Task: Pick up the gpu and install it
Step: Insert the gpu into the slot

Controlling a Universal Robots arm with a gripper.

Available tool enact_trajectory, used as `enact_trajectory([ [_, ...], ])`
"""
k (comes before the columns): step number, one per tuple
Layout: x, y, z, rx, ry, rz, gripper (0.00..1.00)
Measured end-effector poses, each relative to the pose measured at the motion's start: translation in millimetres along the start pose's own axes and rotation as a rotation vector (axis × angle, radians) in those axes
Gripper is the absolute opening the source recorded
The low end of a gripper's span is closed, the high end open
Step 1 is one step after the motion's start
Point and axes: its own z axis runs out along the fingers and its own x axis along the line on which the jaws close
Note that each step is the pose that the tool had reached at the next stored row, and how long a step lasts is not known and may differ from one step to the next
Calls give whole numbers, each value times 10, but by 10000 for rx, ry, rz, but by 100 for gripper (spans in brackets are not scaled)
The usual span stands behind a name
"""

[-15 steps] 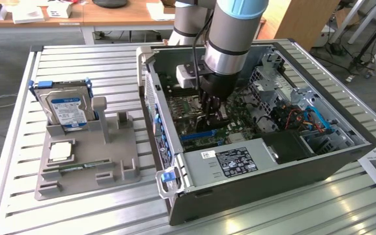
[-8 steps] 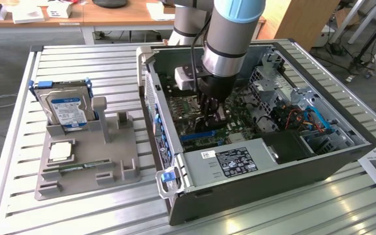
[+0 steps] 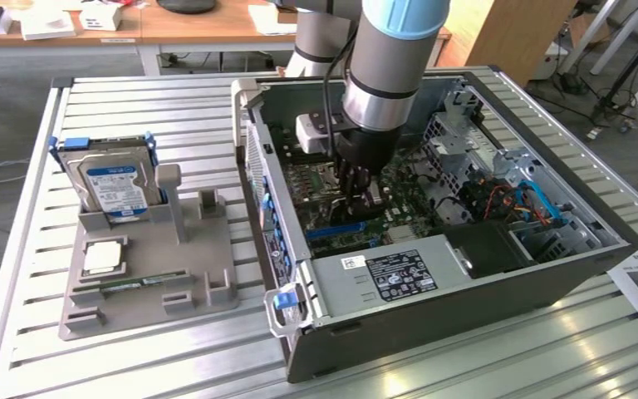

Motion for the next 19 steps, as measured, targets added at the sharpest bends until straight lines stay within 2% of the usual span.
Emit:
enact_trajectory([
  [10, -1, 18, -6, -8, -22, -2, 28],
  [13, -1, 16, -6, -102, -24, -2, 28],
  [15, -1, 12, -6, -193, -25, -4, 28],
  [19, -1, 13, -7, -206, -24, -1, 28],
])
